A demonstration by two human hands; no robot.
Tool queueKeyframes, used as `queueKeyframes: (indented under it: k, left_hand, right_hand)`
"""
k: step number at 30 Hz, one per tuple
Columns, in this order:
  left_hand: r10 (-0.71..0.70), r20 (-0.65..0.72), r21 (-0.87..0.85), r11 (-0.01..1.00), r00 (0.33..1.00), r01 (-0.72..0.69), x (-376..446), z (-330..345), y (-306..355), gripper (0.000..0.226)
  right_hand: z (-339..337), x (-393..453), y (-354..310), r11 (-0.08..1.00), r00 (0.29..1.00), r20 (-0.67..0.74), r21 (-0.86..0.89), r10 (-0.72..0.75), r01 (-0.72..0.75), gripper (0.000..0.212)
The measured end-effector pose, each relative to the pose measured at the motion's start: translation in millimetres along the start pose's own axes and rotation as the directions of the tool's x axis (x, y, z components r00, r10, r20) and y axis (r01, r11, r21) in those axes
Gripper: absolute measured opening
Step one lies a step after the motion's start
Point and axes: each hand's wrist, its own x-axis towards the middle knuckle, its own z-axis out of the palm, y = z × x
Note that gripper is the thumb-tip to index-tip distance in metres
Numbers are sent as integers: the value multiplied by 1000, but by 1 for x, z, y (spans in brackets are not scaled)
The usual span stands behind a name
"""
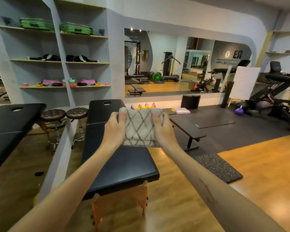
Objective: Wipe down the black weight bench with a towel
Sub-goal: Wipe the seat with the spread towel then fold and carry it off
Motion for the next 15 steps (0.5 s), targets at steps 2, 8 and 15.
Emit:
queueKeyframes:
  k: [2, 8, 15]
  left_hand:
    - [34, -17, 3, 999, 999, -34, 38, 23, -13, 32]
    - [46, -18, -37, 998, 999, -47, 152, 97, -45, 29]
    - [-54, -44, -64, 997, 998, 51, 251, 166, -65, 32]
  right_hand:
    - [-2, 37, 16, 1000, 1000, 6, 1, -18, 18, 20]
    - [-9, 160, 65, 998, 998, 30, -9, -54, 55, 24]
    - [-17, 285, 113, 1000, 998, 60, 16, -10, 9, 9]
